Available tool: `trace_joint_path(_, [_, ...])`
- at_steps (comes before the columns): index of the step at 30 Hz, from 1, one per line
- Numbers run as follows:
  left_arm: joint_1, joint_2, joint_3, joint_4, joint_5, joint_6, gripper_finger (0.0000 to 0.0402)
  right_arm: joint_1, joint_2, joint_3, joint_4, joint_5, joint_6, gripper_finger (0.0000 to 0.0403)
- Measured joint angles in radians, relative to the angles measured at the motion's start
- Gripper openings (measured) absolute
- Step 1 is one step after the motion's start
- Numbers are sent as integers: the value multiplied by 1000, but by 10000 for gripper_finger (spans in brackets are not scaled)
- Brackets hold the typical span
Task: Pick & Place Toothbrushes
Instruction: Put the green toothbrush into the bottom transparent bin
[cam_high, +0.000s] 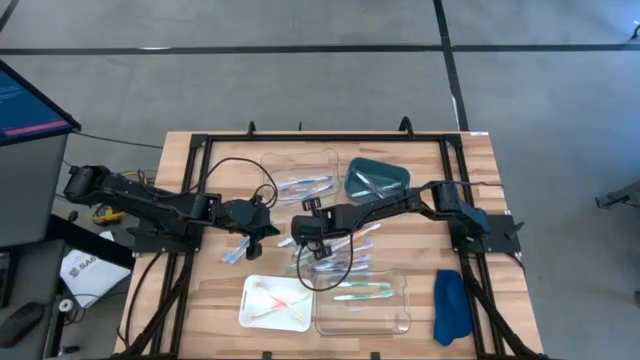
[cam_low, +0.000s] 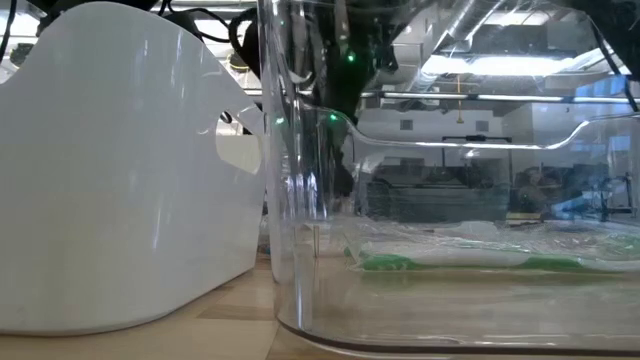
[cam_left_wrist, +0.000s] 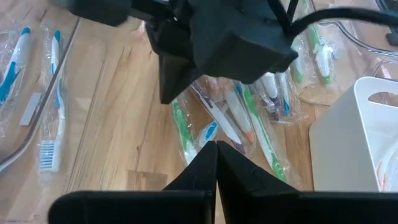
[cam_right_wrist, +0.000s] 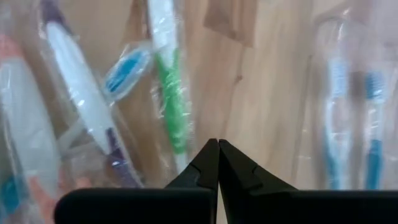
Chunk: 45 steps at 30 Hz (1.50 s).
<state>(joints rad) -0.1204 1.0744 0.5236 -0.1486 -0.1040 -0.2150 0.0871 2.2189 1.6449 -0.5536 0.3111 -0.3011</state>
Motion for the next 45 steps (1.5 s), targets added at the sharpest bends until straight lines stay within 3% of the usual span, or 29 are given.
trace_joint_path(10, [0, 0, 0, -1, 0, 0, 1, 0, 0, 93, -135, -59, -52, 14])
trace_joint_path(23, [0, 0, 0, -1, 1, 0, 1, 25, 0, 112, -127, -110, -92, 133])
trace_joint_path(28, [0, 0, 0, -1, 1, -2, 1, 9, 0, 112, -103, -185, -84, 160])
trace_joint_path(35, [0, 0, 0, -1, 1, -2, 1, 1, 8, 112, -90, -191, -65, 171])
trace_joint_path(45, [0, 0, 0, 0, 1, -3, 1, -4, 35, 110, -79, -192, -65, 152])
